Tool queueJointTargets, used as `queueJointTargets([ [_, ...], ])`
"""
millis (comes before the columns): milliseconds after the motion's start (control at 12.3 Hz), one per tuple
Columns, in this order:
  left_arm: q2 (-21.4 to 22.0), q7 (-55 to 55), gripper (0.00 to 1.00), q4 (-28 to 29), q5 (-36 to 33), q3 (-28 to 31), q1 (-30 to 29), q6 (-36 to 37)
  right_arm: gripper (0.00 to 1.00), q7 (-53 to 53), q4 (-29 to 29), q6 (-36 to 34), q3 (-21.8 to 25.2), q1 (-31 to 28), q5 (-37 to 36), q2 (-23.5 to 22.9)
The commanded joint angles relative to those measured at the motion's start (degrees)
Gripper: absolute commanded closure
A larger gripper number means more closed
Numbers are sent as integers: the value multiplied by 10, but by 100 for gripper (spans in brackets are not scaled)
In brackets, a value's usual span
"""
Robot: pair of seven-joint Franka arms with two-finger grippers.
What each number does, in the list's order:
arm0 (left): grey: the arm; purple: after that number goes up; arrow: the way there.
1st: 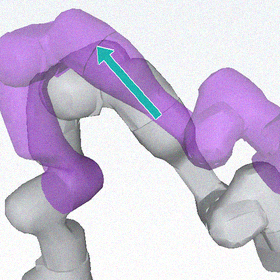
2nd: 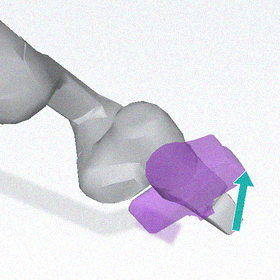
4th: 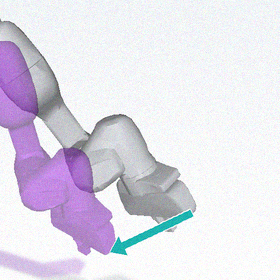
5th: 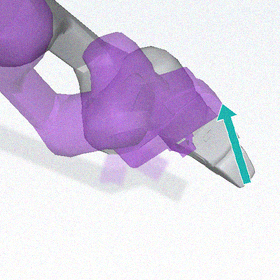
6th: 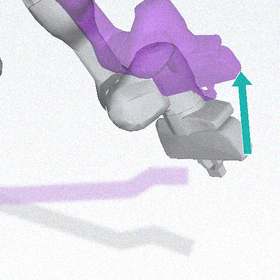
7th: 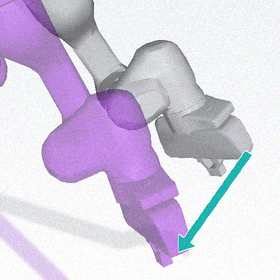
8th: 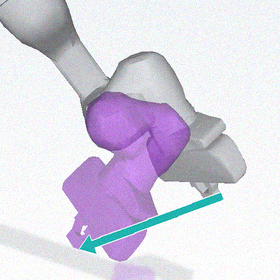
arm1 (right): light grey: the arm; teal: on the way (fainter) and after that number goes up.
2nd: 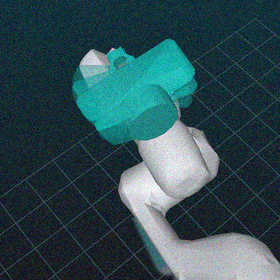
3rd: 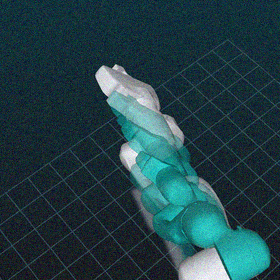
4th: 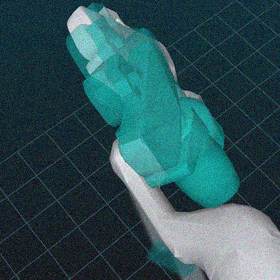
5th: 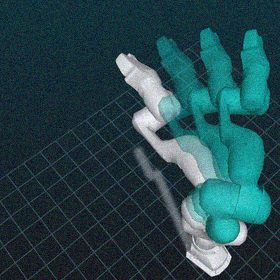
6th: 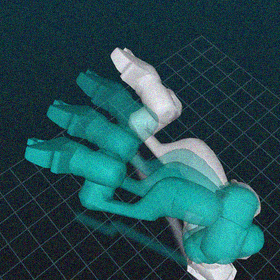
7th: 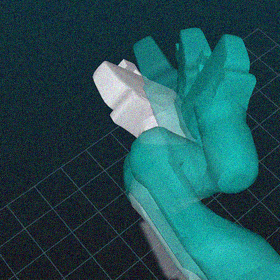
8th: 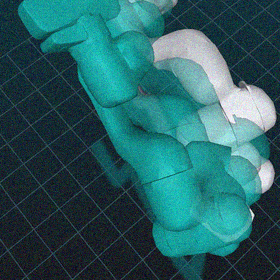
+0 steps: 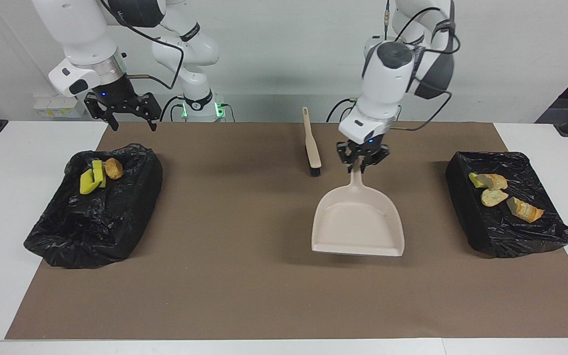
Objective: Sweep and dump trash in bin
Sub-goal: 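Bring the empty dustpan back to the table center with the left gripper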
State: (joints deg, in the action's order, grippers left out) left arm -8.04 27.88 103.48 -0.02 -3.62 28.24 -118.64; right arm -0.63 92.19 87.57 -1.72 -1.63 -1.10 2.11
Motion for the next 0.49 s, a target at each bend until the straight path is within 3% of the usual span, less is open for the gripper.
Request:
queueJointTargets([
  [0,-59,65,100,-1,6,12,67,-75,0,5,0,-6,-1,-5,11,5],
  [408,-96,58,100,1,9,10,86,-120,0,5,0,-6,-1,-5,12,5],
])
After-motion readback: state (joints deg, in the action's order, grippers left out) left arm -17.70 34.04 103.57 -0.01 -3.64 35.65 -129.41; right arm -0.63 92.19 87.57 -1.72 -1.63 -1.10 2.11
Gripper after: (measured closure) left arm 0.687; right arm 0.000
